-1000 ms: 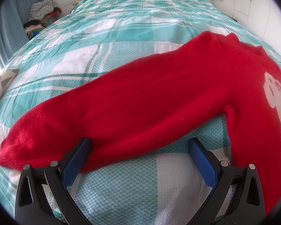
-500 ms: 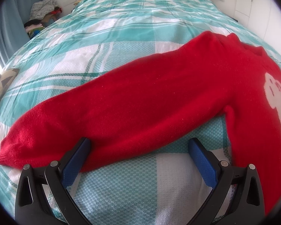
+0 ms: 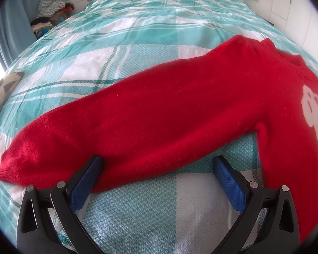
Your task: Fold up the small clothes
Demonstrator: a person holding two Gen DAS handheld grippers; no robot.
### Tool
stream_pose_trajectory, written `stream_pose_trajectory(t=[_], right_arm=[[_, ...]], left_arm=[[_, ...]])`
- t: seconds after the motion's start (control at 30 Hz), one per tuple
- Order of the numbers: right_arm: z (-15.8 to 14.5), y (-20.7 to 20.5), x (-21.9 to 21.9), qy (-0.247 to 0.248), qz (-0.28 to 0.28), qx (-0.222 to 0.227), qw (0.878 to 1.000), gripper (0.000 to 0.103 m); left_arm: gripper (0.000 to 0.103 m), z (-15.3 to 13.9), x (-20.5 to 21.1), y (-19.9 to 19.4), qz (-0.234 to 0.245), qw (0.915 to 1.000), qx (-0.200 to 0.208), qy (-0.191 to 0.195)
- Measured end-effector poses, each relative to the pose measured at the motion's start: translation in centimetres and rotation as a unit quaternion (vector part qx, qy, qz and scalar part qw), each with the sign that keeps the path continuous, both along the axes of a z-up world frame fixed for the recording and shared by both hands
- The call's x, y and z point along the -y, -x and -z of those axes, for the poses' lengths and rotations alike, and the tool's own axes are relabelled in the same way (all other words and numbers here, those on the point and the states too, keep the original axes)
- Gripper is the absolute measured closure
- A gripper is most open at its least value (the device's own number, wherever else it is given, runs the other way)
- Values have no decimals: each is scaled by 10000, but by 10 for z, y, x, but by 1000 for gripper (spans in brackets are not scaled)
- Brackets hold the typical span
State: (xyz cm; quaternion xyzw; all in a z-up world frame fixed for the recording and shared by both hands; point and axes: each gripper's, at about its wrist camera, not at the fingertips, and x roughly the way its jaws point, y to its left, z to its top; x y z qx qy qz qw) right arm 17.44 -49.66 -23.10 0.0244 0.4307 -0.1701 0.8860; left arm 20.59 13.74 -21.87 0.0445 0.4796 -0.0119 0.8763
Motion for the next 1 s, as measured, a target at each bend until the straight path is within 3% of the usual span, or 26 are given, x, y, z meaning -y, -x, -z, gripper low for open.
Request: stream_pose_trajectory(t=[1.0], right_arm=[[-1,0,-2,22,-5,9,10000,0]], left_arm=[[0,0,-2,2,70,9999,75,43]])
